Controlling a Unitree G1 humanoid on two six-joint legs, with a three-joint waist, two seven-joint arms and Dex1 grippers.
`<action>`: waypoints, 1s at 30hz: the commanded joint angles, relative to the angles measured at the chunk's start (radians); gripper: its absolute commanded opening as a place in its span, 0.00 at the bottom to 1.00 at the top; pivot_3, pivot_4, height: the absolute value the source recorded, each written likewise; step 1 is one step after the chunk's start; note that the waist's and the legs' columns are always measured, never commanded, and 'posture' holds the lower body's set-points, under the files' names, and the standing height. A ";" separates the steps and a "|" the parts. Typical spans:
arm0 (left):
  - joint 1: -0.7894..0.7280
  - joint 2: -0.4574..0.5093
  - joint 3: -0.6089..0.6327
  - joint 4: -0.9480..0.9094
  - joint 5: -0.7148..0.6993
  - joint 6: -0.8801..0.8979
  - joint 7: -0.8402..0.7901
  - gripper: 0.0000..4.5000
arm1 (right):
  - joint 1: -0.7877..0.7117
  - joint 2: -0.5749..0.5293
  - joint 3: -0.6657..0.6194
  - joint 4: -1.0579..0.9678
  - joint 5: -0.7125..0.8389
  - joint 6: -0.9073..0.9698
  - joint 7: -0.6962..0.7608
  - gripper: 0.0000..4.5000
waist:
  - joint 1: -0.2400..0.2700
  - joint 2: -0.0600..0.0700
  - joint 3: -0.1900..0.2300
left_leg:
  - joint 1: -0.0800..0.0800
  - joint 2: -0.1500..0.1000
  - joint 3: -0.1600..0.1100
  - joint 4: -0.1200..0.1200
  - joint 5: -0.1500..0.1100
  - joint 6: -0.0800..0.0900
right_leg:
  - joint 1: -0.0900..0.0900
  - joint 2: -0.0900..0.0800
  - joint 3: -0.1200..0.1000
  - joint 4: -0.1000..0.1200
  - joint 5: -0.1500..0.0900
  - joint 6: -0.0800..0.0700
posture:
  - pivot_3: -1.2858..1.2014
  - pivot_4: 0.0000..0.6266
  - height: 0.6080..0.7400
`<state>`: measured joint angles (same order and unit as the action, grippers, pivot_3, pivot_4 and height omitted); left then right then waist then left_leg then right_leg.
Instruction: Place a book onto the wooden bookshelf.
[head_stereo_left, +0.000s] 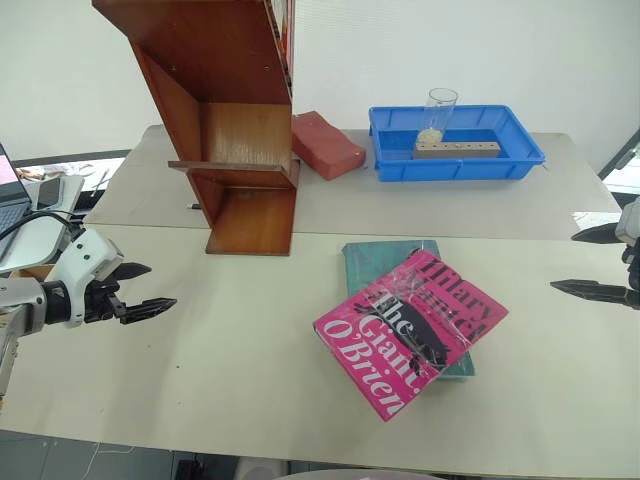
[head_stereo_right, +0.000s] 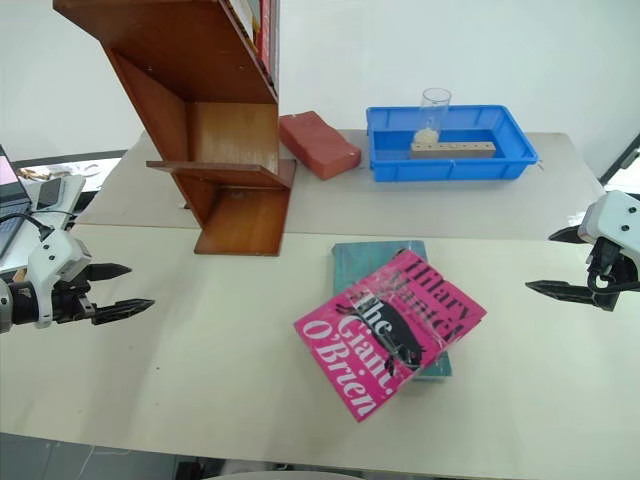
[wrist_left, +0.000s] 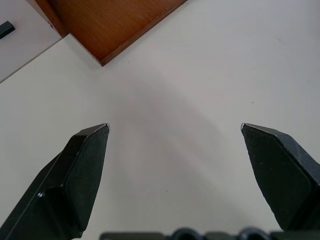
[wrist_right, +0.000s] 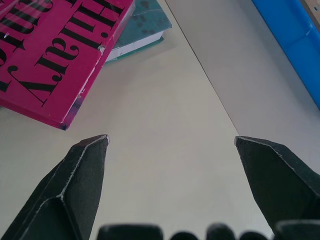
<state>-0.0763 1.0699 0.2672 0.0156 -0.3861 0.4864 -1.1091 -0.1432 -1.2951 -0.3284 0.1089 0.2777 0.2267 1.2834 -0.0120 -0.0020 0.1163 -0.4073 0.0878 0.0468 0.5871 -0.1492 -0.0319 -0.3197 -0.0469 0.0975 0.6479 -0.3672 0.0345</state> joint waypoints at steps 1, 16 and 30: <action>-0.009 0.013 0.038 -0.005 -0.016 -0.002 -0.018 1.00 | -0.017 0.002 -0.027 -0.005 -0.005 -0.017 -0.021 0.99 | 0.000 0.000 0.000 | 0.000 0.000 0.000 0.000 0.000 0.000 | 0.000 0.000 0.000 0.000 0.000 0.000 | 0.52 0.24 0.49; -0.100 0.006 0.000 0.065 0.001 -0.016 -0.038 1.00 | -0.006 0.049 -0.054 -0.039 0.002 -0.031 -0.069 0.99 | 0.000 0.000 0.000 | 0.000 0.000 0.000 0.000 0.000 0.000 | 0.000 0.000 0.000 0.000 0.000 0.000 | 0.52 0.24 0.49; -0.433 -0.309 -0.222 0.026 -0.268 0.450 -0.065 1.00 | 0.454 0.151 -0.366 -0.494 -0.027 0.165 0.002 0.28 | 0.024 -0.003 -0.002 | -0.005 -0.002 -0.004 0.005 0.001 0.001 | 0.003 0.002 -0.001 0.000 0.000 0.005 | 0.52 0.24 0.49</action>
<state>-0.4787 0.7628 0.0487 0.0433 -0.6217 0.9006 -1.1612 0.3006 -1.1477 -0.6450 -0.3360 0.2624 0.3804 1.2801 0.0121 -0.0047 0.1139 -0.4120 0.0858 0.0417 0.5921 -0.1485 -0.0311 -0.3162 -0.0447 0.0965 0.6483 -0.3670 0.0393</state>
